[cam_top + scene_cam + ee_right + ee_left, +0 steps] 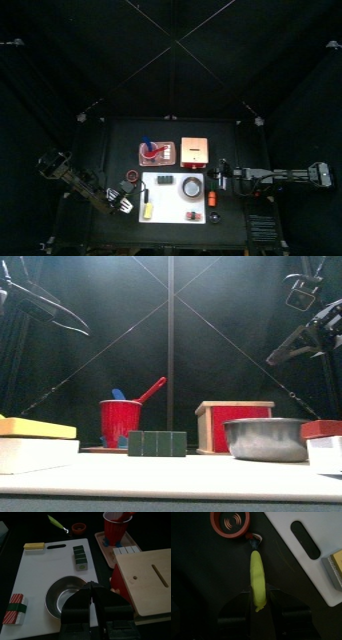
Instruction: Grab spoon and put it left of cutting board
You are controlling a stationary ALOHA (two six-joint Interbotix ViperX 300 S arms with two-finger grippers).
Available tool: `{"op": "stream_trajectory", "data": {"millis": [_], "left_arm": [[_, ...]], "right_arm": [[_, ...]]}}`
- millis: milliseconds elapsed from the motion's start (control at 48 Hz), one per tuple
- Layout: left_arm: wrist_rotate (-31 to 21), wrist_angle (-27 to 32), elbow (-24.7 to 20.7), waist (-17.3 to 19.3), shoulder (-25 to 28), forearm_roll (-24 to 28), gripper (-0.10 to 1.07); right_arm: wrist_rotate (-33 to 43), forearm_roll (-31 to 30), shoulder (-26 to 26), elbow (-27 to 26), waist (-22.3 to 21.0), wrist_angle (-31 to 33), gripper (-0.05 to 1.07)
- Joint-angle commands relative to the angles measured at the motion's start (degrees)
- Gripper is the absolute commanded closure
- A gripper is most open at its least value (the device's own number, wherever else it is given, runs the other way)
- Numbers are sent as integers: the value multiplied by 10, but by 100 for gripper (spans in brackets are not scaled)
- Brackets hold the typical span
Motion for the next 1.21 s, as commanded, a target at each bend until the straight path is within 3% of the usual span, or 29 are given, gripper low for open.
{"op": "stream_trajectory", "data": {"millis": [0, 250, 438, 604, 833, 1188], "left_arm": [[-3, -3, -19, -4, 7, 10, 42], [-4, -87, -25, -5, 33, 19, 40], [-3, -114, -26, -5, 58, 18, 38], [-3, -144, -24, -6, 65, 13, 25], [-4, -145, -17, -6, 69, 2, 5], [-6, -127, -6, 4, 58, 33, 3]], "right_arm": [[-1, -1, 4, -5, -5, -4, 102], [-1, 0, 5, -5, -6, -4, 102], [0, 2, 5, -5, -6, -4, 102], [0, 2, 5, -5, -7, -4, 102], [0, 2, 5, -5, -10, -4, 102], [0, 2, 6, -5, -11, -4, 102]]}}
